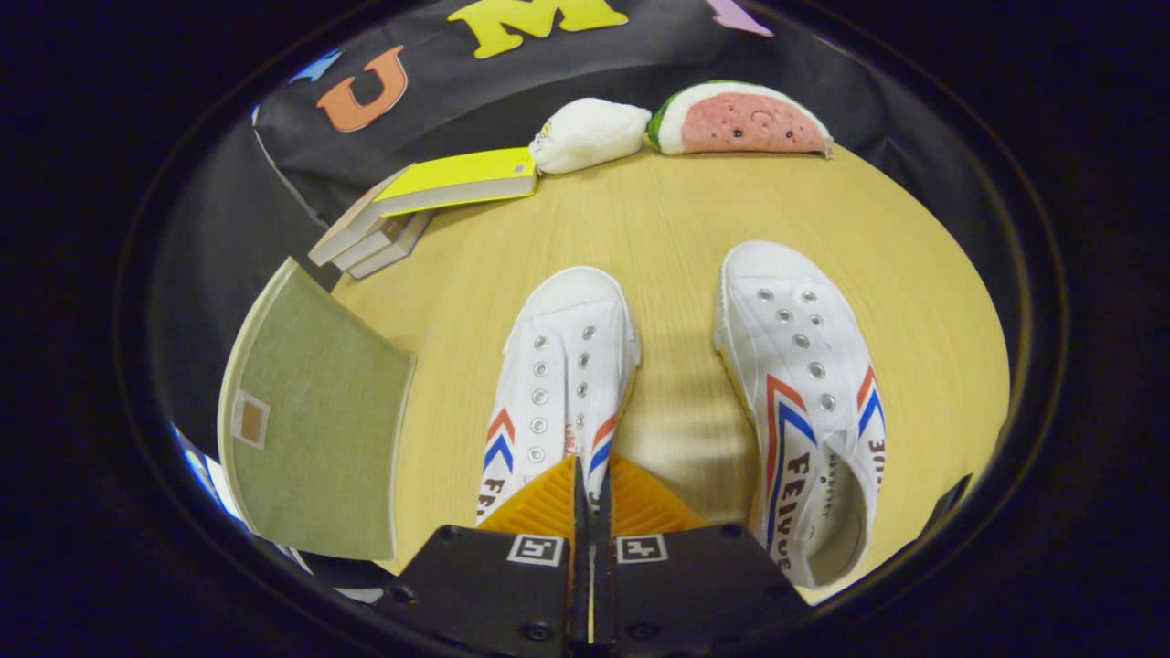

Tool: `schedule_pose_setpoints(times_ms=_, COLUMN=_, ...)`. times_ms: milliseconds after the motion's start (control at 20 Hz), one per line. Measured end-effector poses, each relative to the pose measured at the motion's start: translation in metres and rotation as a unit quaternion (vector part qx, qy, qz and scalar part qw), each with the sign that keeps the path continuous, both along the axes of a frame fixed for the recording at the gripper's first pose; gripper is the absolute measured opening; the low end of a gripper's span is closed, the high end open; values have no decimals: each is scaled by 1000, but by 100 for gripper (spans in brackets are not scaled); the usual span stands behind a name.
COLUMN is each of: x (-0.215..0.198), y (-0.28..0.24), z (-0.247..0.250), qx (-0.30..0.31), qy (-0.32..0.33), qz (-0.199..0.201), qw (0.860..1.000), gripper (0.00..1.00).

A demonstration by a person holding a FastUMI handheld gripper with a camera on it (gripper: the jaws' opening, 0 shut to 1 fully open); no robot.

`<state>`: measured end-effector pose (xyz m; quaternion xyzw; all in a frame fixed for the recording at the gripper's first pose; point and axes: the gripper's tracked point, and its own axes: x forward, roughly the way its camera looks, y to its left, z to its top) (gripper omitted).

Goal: Open the storage box then place both shoes into the box .Put the left shoe in first, then the right shoe, with the right side of both shoes facing outward in a uniform manner.

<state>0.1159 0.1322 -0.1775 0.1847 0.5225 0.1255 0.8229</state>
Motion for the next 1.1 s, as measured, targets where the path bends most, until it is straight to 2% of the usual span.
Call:
schedule_pose_setpoints(times_ms=250, x=-14, y=2, z=15, qx=87, qy=27, qz=-46, qw=995, gripper=6)
schedule_pose_setpoints(times_ms=550, x=-22, y=12, z=106, qx=93, qy=-40, qz=-55, qw=993, gripper=6)
schedule_pose_setpoints(times_ms=750, x=-31, y=51, z=182, qx=100, qy=-82, qz=-21, qw=991, gripper=6)
schedule_pose_setpoints(times_ms=1100, x=-40, y=171, z=272, qx=119, qy=-105, qz=31, qw=987, gripper=6)
